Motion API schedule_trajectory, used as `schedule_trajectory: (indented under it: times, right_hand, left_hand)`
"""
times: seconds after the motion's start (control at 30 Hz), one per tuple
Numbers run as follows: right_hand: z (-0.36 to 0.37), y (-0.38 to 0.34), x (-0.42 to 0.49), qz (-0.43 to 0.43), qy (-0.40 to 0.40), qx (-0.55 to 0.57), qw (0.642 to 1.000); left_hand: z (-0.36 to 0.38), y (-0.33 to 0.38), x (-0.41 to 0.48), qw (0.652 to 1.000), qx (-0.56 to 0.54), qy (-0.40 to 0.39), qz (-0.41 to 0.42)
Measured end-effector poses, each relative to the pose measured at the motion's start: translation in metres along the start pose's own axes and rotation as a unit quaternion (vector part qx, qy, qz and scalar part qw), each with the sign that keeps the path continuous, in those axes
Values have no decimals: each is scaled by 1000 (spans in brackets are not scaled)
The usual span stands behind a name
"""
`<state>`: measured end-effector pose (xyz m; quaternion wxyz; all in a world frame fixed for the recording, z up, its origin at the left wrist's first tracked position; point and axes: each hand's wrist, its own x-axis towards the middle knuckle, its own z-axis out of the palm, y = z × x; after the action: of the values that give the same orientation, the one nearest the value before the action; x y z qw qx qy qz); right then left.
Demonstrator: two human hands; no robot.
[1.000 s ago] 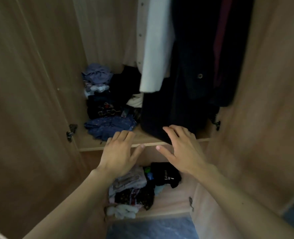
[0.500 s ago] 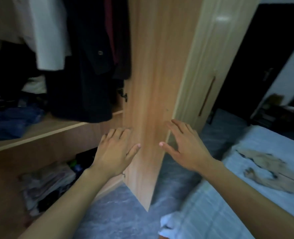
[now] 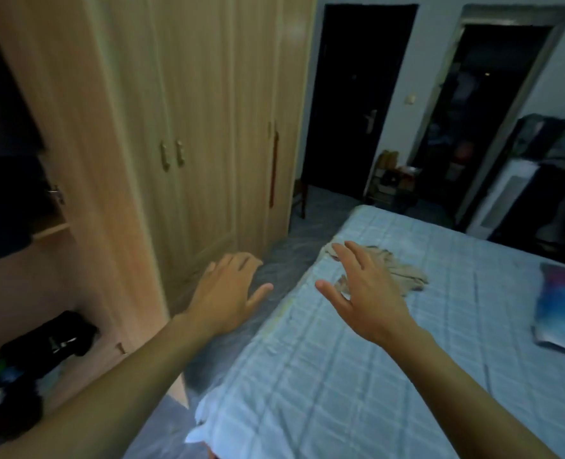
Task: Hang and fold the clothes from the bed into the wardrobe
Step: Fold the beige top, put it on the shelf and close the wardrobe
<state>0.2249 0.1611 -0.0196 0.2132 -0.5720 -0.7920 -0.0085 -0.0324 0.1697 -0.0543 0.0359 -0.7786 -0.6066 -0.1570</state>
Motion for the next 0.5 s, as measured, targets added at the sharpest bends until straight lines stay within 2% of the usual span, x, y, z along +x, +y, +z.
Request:
schedule_trajectory:
  times: [0.27,0.5]
  right_hand:
    - [-36,93,-43,30,32,-8,999]
    - [-28,112,-32,56,39,5,998]
  left_hand:
    - [20,85,55,999,-15,4,40]
    - [13,102,86,996,-3,22,87]
